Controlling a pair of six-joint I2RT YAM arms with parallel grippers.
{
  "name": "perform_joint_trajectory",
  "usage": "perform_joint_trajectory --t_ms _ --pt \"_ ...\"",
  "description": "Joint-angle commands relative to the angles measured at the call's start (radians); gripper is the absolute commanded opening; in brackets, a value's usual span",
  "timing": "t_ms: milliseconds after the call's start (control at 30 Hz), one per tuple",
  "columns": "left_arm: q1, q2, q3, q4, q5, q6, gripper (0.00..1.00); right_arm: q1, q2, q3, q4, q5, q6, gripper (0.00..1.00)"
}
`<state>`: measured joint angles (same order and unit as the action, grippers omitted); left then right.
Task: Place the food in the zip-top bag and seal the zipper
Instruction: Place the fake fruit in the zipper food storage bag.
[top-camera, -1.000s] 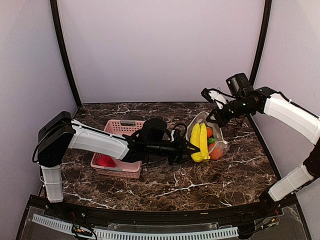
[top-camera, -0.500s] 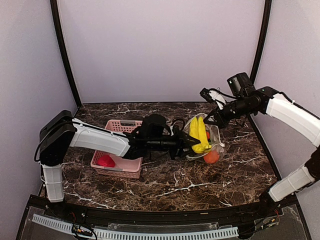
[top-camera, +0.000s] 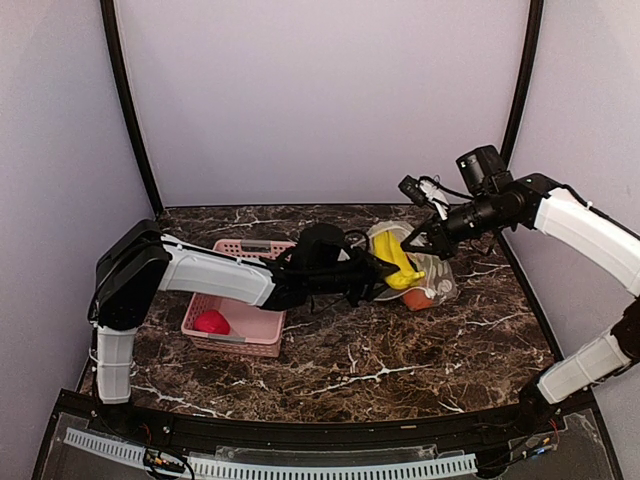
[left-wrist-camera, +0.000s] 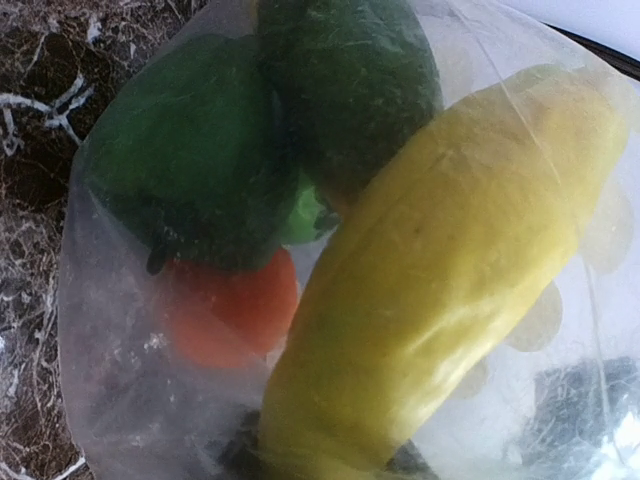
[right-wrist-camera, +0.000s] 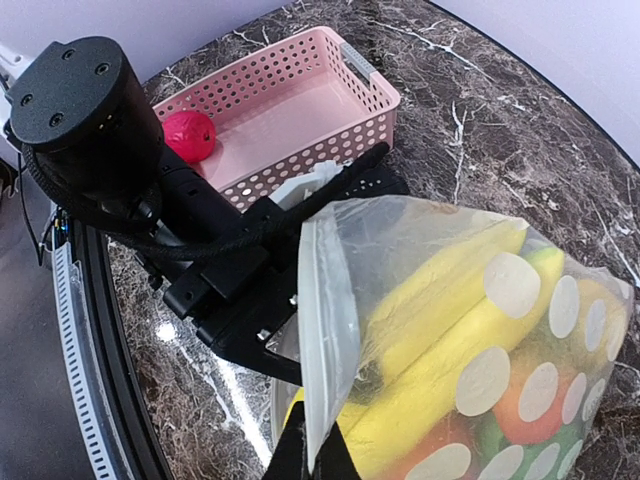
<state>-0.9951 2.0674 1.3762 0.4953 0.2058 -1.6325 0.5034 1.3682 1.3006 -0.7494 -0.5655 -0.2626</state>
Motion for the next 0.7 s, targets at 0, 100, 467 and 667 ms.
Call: perform_joint_trajectory --t_ms 0,100,467,667 --pt "0.001 0.009 0.097 -0.098 -0.112 0.049 0.07 0.012 0.022 -0.021 0.012 -0.060 0.014 0.00" --pt "-0.002 0.013 0.112 -0.103 -0.126 0.072 0.14 0.012 0.033 -0.010 0.017 -0.050 0.021 0.00" --pt "-0.011 0.017 0.006 -0.076 -0.107 0.033 0.29 0.007 0.039 0.040 0.015 0.023 0.048 0.00" --pt "-0.011 0.017 -0.004 -0.055 -0.116 0.041 0.31 0.007 0.046 0.051 0.001 0.023 0.040 0.00"
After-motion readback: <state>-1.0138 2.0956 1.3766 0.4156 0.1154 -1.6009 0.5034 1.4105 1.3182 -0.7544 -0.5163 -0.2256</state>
